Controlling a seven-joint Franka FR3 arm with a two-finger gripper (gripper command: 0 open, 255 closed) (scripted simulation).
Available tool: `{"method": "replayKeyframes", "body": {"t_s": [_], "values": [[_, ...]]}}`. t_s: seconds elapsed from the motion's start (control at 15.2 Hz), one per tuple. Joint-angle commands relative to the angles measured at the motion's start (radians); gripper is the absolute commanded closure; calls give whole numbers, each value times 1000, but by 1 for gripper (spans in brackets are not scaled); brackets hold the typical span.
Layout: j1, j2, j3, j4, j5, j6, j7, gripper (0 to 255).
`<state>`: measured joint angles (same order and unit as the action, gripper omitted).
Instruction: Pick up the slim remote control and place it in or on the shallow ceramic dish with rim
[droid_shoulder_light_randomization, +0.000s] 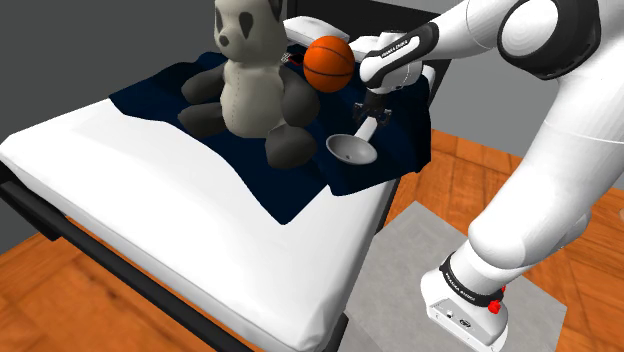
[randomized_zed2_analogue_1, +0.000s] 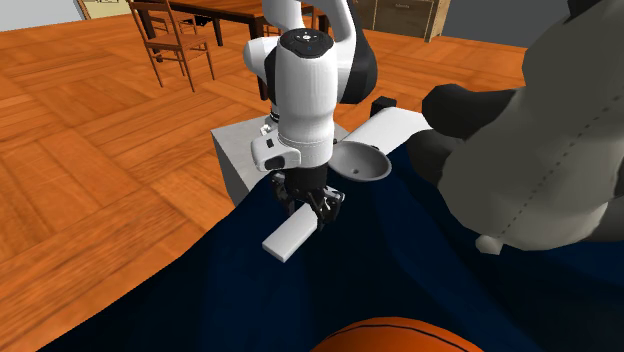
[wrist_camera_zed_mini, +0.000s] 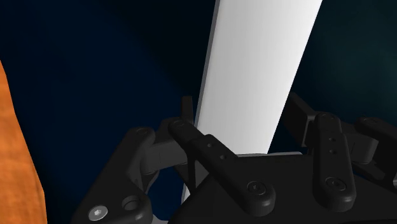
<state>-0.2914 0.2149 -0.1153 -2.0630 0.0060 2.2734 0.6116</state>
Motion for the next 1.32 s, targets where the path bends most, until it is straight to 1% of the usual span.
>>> {"method": "replayKeyframes", "body": {"t_s": [0.0, 0.26, 1.25], "values": [[0, 0, 0, 0, 0, 0, 0, 255], [0, 0, 0, 0, 0, 0, 0, 255], [3, -95, -2, 89, -13, -184, 6, 255]]}}
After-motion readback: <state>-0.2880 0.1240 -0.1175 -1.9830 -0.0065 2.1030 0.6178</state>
